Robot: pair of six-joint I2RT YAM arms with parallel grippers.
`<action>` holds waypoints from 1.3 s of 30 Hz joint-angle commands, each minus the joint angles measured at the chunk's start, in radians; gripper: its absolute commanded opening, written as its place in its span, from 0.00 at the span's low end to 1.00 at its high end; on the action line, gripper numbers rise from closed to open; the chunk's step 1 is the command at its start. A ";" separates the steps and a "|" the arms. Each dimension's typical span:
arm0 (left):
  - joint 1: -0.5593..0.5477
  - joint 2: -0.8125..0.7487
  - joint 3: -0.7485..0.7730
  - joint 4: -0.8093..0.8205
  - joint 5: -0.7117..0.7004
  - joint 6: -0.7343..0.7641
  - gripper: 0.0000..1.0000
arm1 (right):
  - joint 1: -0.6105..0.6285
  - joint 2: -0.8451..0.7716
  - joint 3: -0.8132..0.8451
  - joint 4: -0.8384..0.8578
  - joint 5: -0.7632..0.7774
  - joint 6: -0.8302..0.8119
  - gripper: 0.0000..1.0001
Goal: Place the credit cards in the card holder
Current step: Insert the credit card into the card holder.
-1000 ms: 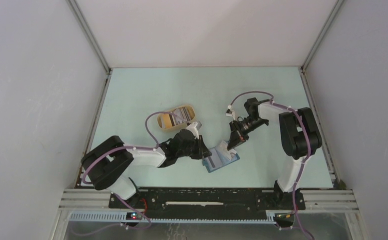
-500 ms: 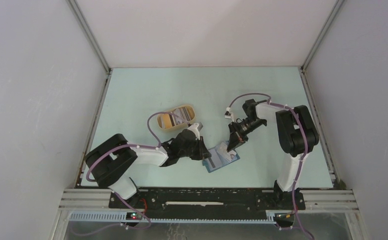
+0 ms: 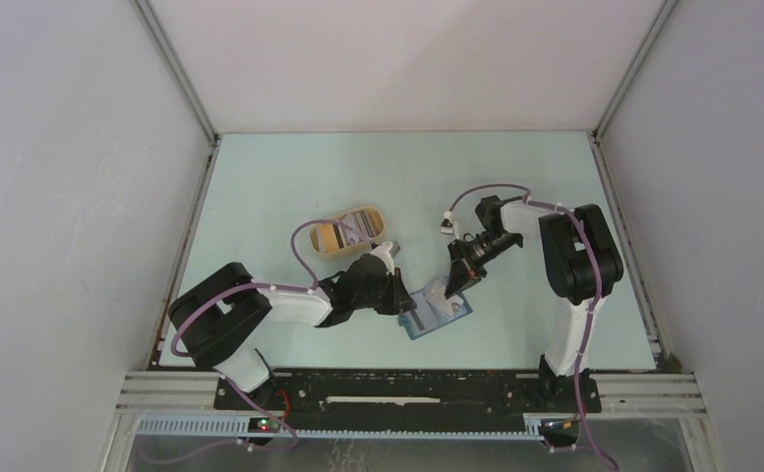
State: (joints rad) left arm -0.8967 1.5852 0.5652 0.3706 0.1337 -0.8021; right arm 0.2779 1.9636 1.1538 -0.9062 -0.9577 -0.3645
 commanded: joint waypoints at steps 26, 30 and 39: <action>-0.011 -0.001 0.029 -0.033 -0.015 0.038 0.12 | -0.019 0.018 0.029 0.007 -0.009 0.015 0.00; -0.011 0.004 0.034 -0.032 -0.007 0.038 0.12 | -0.023 0.033 0.029 0.003 -0.012 0.012 0.00; -0.010 -0.006 0.025 -0.017 0.002 0.037 0.12 | 0.029 0.052 0.029 0.035 -0.035 0.042 0.00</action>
State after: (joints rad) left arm -0.8974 1.5852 0.5652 0.3679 0.1337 -0.7998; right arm 0.2817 2.0106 1.1553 -0.8989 -0.9764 -0.3450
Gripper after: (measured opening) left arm 0.121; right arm 0.007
